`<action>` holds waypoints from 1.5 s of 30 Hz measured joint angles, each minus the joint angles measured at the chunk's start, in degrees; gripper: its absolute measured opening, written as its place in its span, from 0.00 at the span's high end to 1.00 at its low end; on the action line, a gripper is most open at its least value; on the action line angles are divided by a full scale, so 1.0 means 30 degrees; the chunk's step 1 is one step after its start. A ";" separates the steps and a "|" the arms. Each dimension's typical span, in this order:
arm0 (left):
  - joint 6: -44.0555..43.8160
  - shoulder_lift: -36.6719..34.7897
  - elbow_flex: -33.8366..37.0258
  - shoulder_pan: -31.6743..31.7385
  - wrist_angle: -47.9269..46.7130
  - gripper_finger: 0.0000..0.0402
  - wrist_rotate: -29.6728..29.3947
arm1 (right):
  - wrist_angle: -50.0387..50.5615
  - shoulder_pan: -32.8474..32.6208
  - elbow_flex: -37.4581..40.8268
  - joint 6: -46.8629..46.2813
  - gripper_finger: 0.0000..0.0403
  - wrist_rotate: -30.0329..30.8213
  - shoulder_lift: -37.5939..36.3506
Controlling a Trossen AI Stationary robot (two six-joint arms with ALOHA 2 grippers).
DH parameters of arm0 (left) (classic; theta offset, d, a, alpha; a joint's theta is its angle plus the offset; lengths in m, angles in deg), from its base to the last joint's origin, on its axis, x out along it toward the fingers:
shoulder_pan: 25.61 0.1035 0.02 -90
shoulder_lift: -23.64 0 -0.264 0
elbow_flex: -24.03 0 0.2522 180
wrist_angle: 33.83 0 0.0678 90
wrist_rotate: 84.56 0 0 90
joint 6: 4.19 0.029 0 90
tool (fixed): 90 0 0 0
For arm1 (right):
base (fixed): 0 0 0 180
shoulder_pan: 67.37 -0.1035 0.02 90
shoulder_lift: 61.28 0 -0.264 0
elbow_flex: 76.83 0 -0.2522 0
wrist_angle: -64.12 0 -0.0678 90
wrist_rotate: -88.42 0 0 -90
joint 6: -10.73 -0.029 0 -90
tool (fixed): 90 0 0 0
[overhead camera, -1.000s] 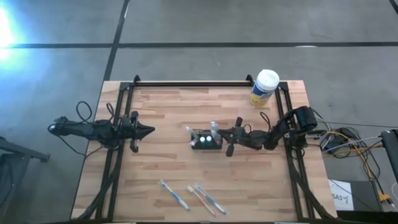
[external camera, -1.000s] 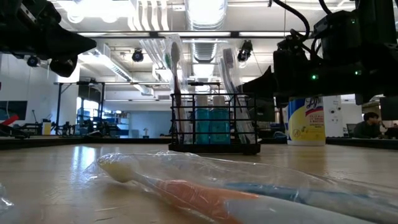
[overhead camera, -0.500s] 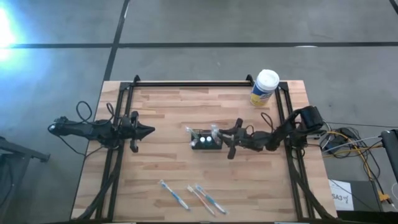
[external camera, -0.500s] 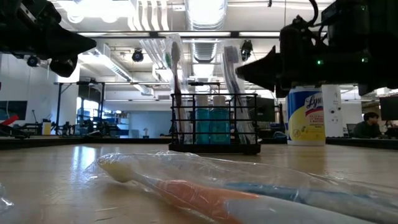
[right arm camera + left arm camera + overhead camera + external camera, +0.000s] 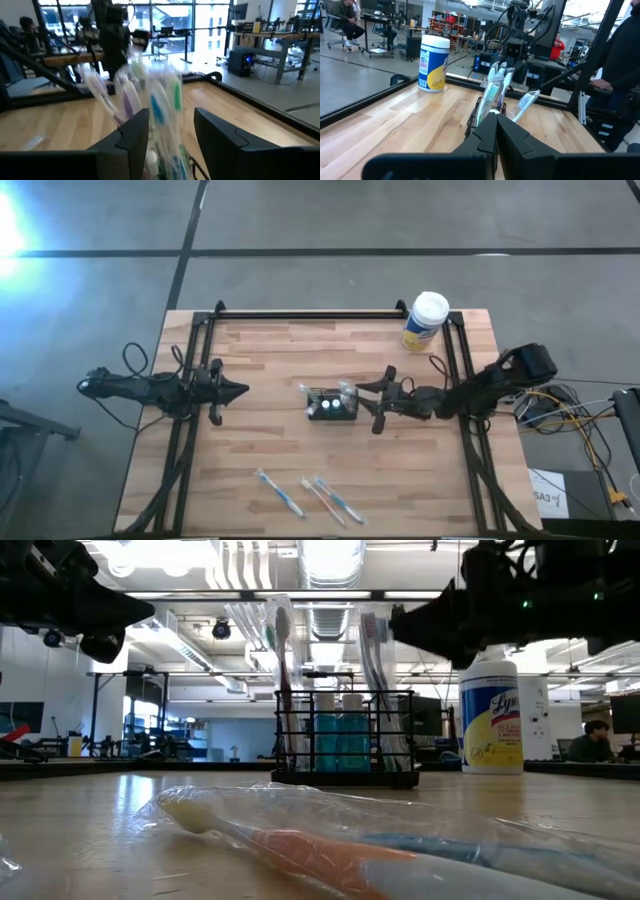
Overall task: Pick & Place toothbrushing station
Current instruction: Put the blue toothbrush into the black organizer
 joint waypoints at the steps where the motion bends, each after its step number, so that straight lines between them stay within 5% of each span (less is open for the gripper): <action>1: 0.0034 0.0000 0.0000 0.0002 0.0000 0.97 -0.0007 | 0.0350 -0.0106 0.0000 -0.0002 0.62 0.0000 -0.0495; 8: -0.0094 0.0000 0.0000 0.0005 -0.0001 0.97 0.0406 | 0.5392 -0.1782 -0.0819 0.0078 0.64 0.0000 -0.4362; 15: -0.0172 -0.0006 0.0007 -0.0002 -0.0002 0.97 0.0481 | 2.0606 -0.4595 -0.6897 -0.4207 0.70 0.0075 -0.5627; 20: -0.0246 -0.0047 -0.0053 0.0004 -0.0007 0.97 0.0488 | 2.7151 -0.6368 -1.1135 -0.8891 0.75 0.0088 -0.3088; 33: -0.0718 -0.0066 -0.0226 0.0001 0.0000 0.97 0.1672 | 2.9303 -0.8226 -1.9941 -1.4013 0.80 -0.4241 0.6987; 45: -0.1317 -0.0066 -0.0233 0.0000 0.0000 0.97 0.4234 | 3.7475 -0.8110 -2.8499 -1.8688 0.69 -0.5605 1.4405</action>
